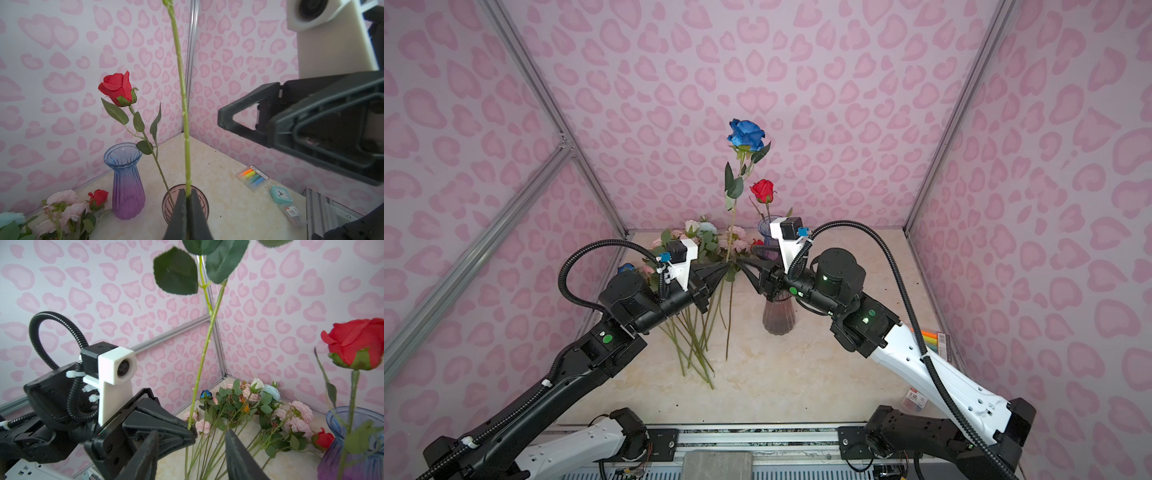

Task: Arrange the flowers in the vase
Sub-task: 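Raise the blue rose stem with the left gripper while the right gripper reaches toward it, then grasp the blue rose stem with the right gripper while the left gripper withdraws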

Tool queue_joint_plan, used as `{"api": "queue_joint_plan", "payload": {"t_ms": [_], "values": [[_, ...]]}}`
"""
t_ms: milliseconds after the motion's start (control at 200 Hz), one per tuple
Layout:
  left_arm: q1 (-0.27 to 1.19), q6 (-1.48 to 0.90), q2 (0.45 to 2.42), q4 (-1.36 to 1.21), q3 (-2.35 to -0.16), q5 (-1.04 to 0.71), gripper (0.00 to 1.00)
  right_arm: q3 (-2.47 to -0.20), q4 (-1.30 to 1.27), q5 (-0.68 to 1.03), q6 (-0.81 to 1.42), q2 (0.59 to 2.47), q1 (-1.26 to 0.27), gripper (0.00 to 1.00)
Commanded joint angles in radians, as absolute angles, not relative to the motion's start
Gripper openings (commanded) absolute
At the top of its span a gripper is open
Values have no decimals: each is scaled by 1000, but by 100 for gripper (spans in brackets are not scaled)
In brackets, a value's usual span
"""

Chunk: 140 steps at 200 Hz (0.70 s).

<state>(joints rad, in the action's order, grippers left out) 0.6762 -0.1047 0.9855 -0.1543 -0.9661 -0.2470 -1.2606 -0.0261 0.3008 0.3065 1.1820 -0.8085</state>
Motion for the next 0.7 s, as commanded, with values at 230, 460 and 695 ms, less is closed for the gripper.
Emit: {"api": "queue_joint_plan", "payload": {"t_ms": [230, 460, 695], "values": [[686, -109, 992, -159, -971, -258, 3, -1361, -99, 341, 364, 1317, -815, 30], [689, -107, 982, -146, -971, -214, 6, -1398, -90, 352, 368, 1361, -819, 0], [688, -126, 980, -101, -990, -77, 66, -1402, -89, 303, 327, 1343, -822, 0]]}}
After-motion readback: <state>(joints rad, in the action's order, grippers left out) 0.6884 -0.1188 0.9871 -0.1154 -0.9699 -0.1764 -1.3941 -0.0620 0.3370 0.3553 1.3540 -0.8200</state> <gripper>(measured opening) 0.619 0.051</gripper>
